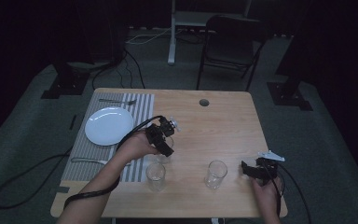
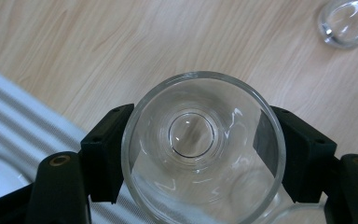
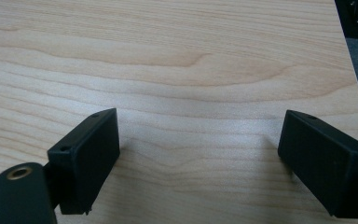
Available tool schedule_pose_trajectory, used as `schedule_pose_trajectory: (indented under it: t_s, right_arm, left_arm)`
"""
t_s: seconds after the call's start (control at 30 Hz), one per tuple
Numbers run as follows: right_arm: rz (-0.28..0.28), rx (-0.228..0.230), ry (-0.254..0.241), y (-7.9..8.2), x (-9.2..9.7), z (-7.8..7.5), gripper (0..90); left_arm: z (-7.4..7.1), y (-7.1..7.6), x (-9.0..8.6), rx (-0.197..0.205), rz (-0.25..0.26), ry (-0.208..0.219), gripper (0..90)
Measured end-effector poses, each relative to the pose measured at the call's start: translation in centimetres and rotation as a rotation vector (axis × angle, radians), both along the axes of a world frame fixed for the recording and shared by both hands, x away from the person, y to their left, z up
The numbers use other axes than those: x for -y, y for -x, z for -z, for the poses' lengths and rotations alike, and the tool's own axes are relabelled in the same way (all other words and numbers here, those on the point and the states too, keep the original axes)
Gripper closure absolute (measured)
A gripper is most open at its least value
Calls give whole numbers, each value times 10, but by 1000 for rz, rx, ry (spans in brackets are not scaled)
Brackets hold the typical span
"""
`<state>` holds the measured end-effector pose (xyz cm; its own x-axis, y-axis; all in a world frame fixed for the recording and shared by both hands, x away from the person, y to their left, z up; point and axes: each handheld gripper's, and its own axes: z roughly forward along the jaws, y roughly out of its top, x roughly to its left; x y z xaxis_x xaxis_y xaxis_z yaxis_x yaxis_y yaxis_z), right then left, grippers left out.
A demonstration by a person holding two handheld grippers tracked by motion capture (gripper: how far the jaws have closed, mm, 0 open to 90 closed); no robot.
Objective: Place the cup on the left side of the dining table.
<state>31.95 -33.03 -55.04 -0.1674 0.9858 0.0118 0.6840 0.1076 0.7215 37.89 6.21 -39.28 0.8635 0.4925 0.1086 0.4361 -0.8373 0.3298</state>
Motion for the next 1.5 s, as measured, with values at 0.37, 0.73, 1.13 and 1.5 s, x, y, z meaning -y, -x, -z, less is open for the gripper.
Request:
schedule_pose_trajectory:
  t_s: [0.37, 0.73, 1.13, 1.5]
  right_arm:
    - [1, -1, -1, 0, 0, 0, 122]
    - [0, -1, 0, 0, 0, 0, 123]
    - [1, -1, 0, 0, 0, 0, 122]
    - [1, -1, 0, 0, 0, 0, 123]
  left_arm:
    - [-9, -7, -40, 16, -92, -3, 291]
    - [-6, -14, -77, 19, -185, -9, 291]
    - [9, -24, -108, 5, -265, -38, 291]
    - [30, -34, -121, -14, -315, -55, 291]
